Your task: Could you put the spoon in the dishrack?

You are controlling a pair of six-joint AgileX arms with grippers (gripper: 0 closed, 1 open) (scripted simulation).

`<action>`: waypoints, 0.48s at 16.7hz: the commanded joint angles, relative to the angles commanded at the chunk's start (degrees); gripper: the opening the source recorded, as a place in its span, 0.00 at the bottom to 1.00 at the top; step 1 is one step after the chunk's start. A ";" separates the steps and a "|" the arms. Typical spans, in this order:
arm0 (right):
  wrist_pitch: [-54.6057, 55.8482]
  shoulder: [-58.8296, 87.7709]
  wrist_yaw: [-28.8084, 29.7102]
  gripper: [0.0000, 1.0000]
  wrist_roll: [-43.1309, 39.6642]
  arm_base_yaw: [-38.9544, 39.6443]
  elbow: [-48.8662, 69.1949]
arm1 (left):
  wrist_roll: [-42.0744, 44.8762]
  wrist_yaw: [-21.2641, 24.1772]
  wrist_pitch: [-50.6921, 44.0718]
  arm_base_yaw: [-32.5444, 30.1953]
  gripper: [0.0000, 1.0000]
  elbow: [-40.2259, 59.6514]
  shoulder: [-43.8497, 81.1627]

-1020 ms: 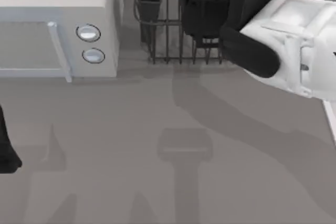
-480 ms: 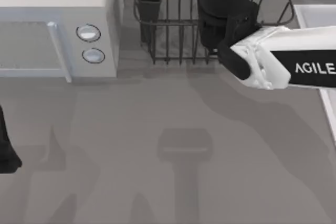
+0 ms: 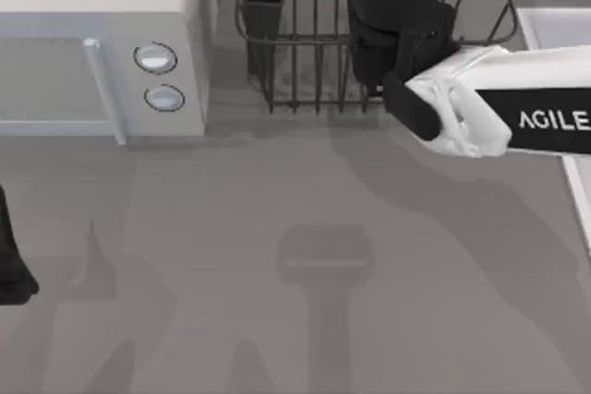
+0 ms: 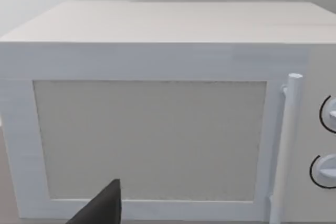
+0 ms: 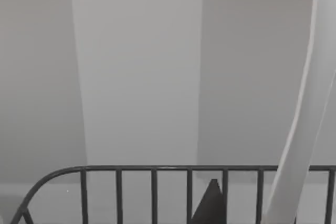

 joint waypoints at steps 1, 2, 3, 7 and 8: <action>0.00 0.00 0.00 0.45 0.00 0.00 0.00 | 0.00 0.00 0.00 0.00 1.00 0.00 0.00; 0.00 0.00 0.00 0.53 0.00 0.00 0.00 | 0.00 0.00 0.00 0.00 1.00 0.00 0.00; 0.00 0.00 0.00 0.60 0.00 0.00 0.00 | 0.00 0.00 0.00 0.00 1.00 0.00 0.00; 0.00 0.00 0.00 0.90 0.00 0.00 0.00 | 0.00 0.00 0.00 0.00 1.00 0.00 0.00; 0.00 0.00 0.00 0.98 0.00 0.00 0.00 | 0.00 0.00 0.00 0.00 1.00 0.00 0.00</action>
